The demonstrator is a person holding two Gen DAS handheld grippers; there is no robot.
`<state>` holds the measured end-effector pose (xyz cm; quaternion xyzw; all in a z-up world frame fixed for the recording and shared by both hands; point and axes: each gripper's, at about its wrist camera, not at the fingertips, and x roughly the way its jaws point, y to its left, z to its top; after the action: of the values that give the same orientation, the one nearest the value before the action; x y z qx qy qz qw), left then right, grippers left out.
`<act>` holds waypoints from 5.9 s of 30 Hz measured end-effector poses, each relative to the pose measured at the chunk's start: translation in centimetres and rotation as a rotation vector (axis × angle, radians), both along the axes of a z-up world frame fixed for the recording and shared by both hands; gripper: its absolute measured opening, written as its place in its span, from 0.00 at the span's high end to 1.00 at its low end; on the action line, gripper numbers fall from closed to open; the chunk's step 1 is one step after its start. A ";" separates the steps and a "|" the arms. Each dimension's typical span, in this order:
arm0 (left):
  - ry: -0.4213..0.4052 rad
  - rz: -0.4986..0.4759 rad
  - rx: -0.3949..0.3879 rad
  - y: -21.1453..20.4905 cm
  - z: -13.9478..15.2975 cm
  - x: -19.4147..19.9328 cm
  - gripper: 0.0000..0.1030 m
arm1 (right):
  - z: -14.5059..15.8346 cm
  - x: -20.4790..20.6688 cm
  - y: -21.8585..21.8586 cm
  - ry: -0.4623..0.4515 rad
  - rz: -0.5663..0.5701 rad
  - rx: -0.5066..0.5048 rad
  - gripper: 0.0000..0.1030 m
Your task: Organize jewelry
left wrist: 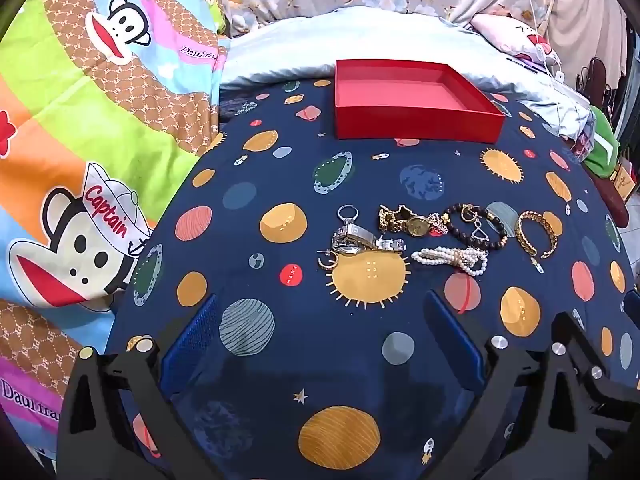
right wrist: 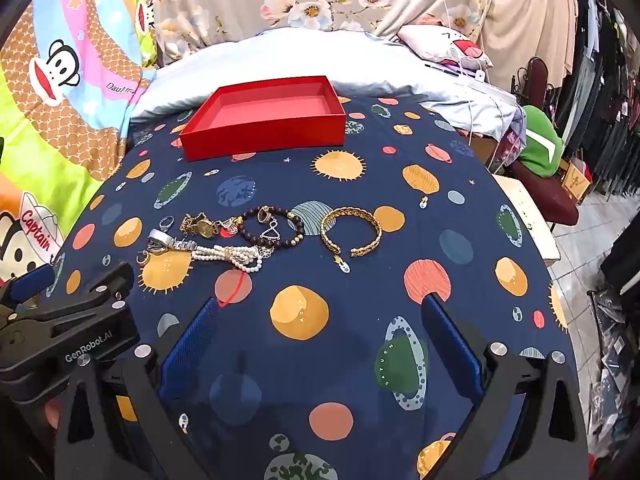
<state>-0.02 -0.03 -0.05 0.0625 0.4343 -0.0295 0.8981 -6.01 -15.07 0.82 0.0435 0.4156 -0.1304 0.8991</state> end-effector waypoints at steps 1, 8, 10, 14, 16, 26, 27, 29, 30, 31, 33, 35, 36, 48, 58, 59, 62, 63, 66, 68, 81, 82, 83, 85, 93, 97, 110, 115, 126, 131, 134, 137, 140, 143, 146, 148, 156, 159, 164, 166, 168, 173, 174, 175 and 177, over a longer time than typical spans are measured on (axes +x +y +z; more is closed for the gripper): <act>0.000 -0.002 0.001 0.0 0.0 0.0 0.05 | -0.1 0.0 0.0 0.000 -0.001 0.001 0.05; -0.002 -0.006 0.010 -0.2 -0.3 0.1 0.05 | -0.1 0.0 -0.1 0.002 0.001 0.002 0.05; 0.004 -0.009 0.020 -0.3 -0.2 0.1 0.05 | -0.3 -0.1 -0.1 0.003 0.000 0.004 0.05; -0.006 -0.016 0.023 -0.3 -0.1 0.0 0.05 | -0.4 -0.2 -0.2 0.005 -0.001 0.012 0.05; -0.010 -0.016 0.012 -0.2 -0.1 0.0 0.05 | -0.4 -0.2 -0.2 0.006 -0.003 0.014 0.05; 0.010 -0.012 0.007 -0.2 -0.3 0.1 0.05 | -0.5 -0.2 -0.1 0.011 -0.006 0.014 0.05; 0.013 -0.012 0.012 -0.2 -0.3 0.1 0.05 | -0.6 -0.2 -0.1 0.012 -0.007 0.013 0.05; 0.024 -0.010 0.006 -0.1 -0.4 0.2 0.05 | -0.6 0.0 -0.1 0.015 -0.007 0.009 0.05; 0.019 -0.009 0.007 -0.1 -0.5 0.2 0.05 | -0.7 -0.1 0.0 0.017 -0.007 0.009 0.05; 0.023 -0.008 0.009 -0.1 -0.5 0.2 0.05 | -0.7 0.0 -0.1 0.018 -0.006 0.010 0.05; 0.024 -0.005 0.007 -0.1 -0.7 0.2 0.05 | -0.6 0.0 -0.1 0.020 -0.004 0.014 0.05; 0.025 -0.005 0.005 -0.1 -0.7 0.3 0.05 | -0.6 0.0 0.0 0.021 -0.002 0.016 0.05; 0.027 -0.003 0.006 -0.1 -0.8 0.3 0.05 | -0.6 0.1 0.0 0.022 0.000 0.018 0.05; 0.009 -0.005 -0.011 0.0 -0.6 0.5 0.05 | -0.6 0.4 0.2 0.025 -0.001 0.010 0.05; 0.008 -0.013 -0.021 0.0 -0.7 0.7 0.05 | -0.7 0.5 0.1 0.025 -0.002 0.015 0.05; 0.012 -0.019 -0.028 0.0 -0.8 0.8 0.05 | -0.8 0.6 0.0 0.025 -0.002 0.018 0.05; 0.035 -0.021 -0.026 0.2 -1.3 1.3 0.05 | -0.9 0.8 -0.7 0.018 -0.009 0.030 0.05; 0.038 -0.015 -0.041 0.4 -1.5 1.5 0.05 | -1.0 1.0 -1.0 0.016 -0.014 0.031 0.05; 0.062 0.017 -0.084 1.4 -2.1 2.4 0.05 | -1.5 1.7 -2.1 0.023 -0.027 0.028 0.05; 0.063 0.032 -0.084 1.9 -2.5 2.9 0.05 | -1.9 2.2 -2.8 0.024 -0.033 0.039 0.05; 0.086 0.060 -0.077 3.1 -4.0 5.2 0.05 | -4.9 6.5 -5.5 0.057 -0.016 0.067 0.12; 0.097 0.059 -0.072 2.9 -4.1 5.4 0.05 | -5.3 6.9 -5.8 0.066 -0.015 0.075 0.15; 0.102 0.058 -0.069 2.8 -4.2 5.5 0.05 | -5.6 7.3 -6.0 0.072 -0.015 0.084 0.19; 0.108 0.054 -0.063 2.6 -4.5 5.8 0.05 | -6.1 7.7 -6.4 0.081 -0.016 0.100 0.24; 0.121 0.039 -0.065 1.9 -5.0 6.8 0.05 | -6.3 9.0 -6.6 0.069 -0.006 0.105 0.39; 0.116 0.026 -0.071 1.6 -5.1 7.1 0.05 | -6.2 9.5 -6.5 0.066 -0.003 0.104 0.44; 0.140 0.035 -0.142 0.8 -5.4 8.5 0.05 | -6.2 9.1 -6.8 0.049 -0.014 0.130 0.44; 0.138 0.082 -0.126 0.4 -5.5 9.7 0.05 | -6.2 9.1 -6.8 0.049 -0.013 0.129 0.43; 0.174 0.064 -0.091 1.3 -6.0 9.1 0.26 | -6.3 9.1 -6.6 0.049 -0.011 0.129 0.42; 0.167 0.057 -0.107 1.6 -5.6 9.1 0.49 | -6.3 9.0 -6.4 0.049 -0.005 0.126 0.43; 0.162 0.030 -0.120 1.3 -5.4 9.2 0.62 | -6.3 9.0 -6.3 0.049 -0.002 0.122 0.44; 0.161 0.004 -0.141 1.1 -5.3 9.2 0.78 | -6.3 9.0 -6.3 0.049 -0.001 0.121 0.44; 0.170 -0.001 -0.173 1.2 -5.2 9.4 0.78 | -6.2 8.8 -6.4 0.045 -0.002 0.132 0.45; 0.175 -0.011 -0.209 1.5 -4.9 9.3 0.79 | -6.2 8.7 -6.6 0.041 -0.003 0.147 0.45; 0.154 -0.028 -0.232 1.5 -4.1 8.9 0.90 | -6.0 8.6 -6.7 0.038 -0.005 0.162 0.45; 0.133 -0.035 -0.229 1.4 -3.5 8.7 0.90 | -5.9 8.5 -6.8 0.035 -0.008 0.167 0.45; 0.097 -0.069 -0.251 1.4 -1.4 8.3 0.90 | -4.9 8.2 -7.0 0.010 -0.006 0.168 0.45; 0.077 -0.075 -0.264 1.5 -0.4 8.2 0.90 | -3.9 8.1 -7.0 -0.011 0.002 0.163 0.45; 0.022 -0.098 -0.281 1.4 2.1 8.2 0.90 | -2.1 8.2 -7.1 -0.044 0.021 0.154 0.45; 0.002 -0.110 -0.288 1.4 3.2 8.3 0.90 | -1.2 8.3 -7.1 -0.056 0.030 0.151 0.45; -0.017 -0.122 -0.295 1.3 4.2 8.5 0.90 | -0.7 8.4 -7.0 -0.063 0.040 0.158 0.45; -0.073 -0.167 -0.308 1.2 7.2 9.6 0.90 | 0.7 9.6 -7.1 -0.071 0.081 0.169 0.45; -0.081 -0.174 -0.310 1.1 7.6 9.9 0.90 | 1.0 10.2 -7.3 -0.068 0.094 0.171 0.45; -0.086 -0.186 -0.316 1.1 8.2 10.5 0.90 | 1.2 10.6 -7.3 -0.066 0.103 0.173 0.45; -0.089 -0.212 -0.333 0.9 9.2 11.9 0.90 | 1.7 12.3 -7.6 -0.061 0.131 0.189 0.45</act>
<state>11.90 0.84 9.14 -0.0403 0.3743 -0.1924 0.9062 6.27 -22.65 2.51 0.1047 0.4003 -0.0300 0.9099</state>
